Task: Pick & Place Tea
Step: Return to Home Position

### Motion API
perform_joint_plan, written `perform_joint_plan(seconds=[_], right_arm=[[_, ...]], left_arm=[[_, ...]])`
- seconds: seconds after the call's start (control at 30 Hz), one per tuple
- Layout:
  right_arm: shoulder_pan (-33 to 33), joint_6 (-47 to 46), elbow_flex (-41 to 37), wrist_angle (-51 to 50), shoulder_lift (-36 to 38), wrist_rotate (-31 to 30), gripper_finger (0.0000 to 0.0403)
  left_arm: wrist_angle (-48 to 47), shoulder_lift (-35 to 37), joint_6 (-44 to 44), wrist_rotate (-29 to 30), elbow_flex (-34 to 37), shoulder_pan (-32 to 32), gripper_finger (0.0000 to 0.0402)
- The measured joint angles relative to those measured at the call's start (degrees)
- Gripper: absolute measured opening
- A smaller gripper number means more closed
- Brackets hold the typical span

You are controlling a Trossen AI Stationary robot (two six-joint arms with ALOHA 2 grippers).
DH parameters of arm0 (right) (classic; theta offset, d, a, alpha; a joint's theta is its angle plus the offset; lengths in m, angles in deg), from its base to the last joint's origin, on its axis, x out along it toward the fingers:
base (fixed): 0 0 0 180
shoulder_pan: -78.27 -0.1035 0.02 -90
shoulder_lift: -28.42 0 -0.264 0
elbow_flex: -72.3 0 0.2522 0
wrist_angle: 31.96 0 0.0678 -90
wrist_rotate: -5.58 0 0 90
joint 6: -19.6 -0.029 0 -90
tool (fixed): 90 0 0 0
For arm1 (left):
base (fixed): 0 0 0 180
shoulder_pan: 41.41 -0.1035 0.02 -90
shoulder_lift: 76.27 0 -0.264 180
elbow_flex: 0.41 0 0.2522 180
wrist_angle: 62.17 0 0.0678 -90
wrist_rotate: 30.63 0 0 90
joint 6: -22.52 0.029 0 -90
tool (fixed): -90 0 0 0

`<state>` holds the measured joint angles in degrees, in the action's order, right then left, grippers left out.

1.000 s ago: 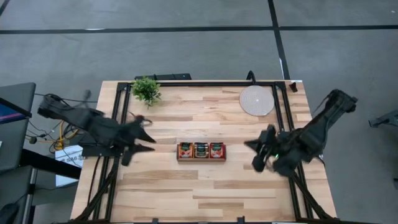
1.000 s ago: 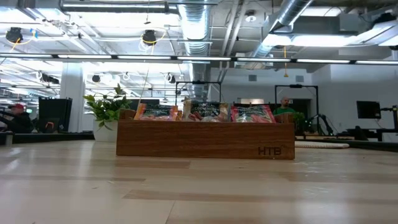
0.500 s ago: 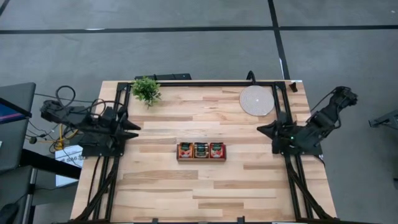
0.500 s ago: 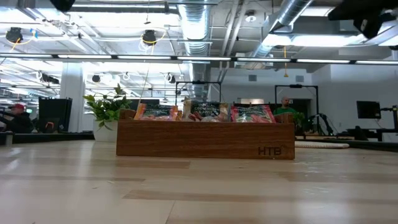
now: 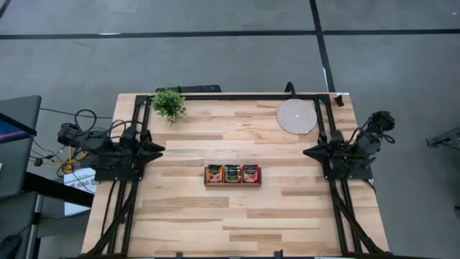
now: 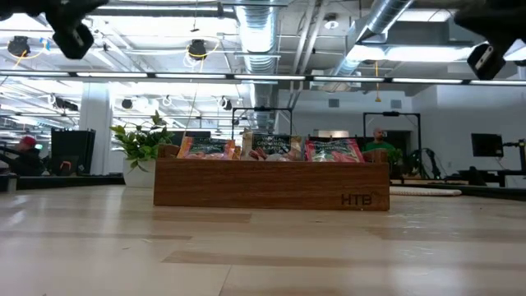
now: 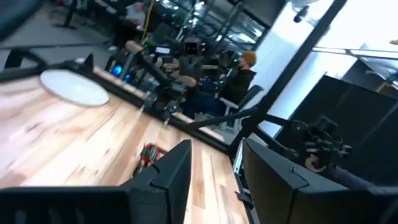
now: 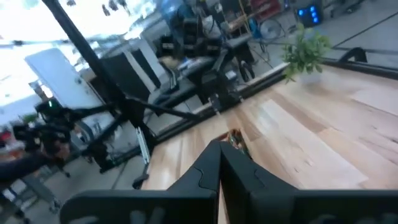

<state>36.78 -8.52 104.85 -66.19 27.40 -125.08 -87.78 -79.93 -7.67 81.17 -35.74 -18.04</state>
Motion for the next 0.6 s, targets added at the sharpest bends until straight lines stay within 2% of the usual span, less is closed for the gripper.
perform_joint_plan(seconds=[0.27, 0.43, 0.53, 0.6], right_arm=[[0.8, -3.4, -1.0, -3.9, -0.3, 0.0, 0.0], [0.8, -8.1, -1.0, -4.0, -0.1, 0.1, 0.0], [0.8, -3.7, -1.0, -3.7, -0.1, 0.7, 0.0], [0.7, 1.2, -1.0, -2.7, -0.1, 5.2, 0.0]], left_arm=[[-5.7, 0.0, -4.4, -0.1, 0.2, 0.0, 0.0136], [-6.0, -0.1, -5.4, -0.5, 0.2, 0.0, 0.0136], [-5.7, 0.0, -2.1, -2.3, 0.2, 0.0, 0.0136], [-4.1, 0.0, 2.7, -6.5, 0.2, 0.0, 0.0136]])
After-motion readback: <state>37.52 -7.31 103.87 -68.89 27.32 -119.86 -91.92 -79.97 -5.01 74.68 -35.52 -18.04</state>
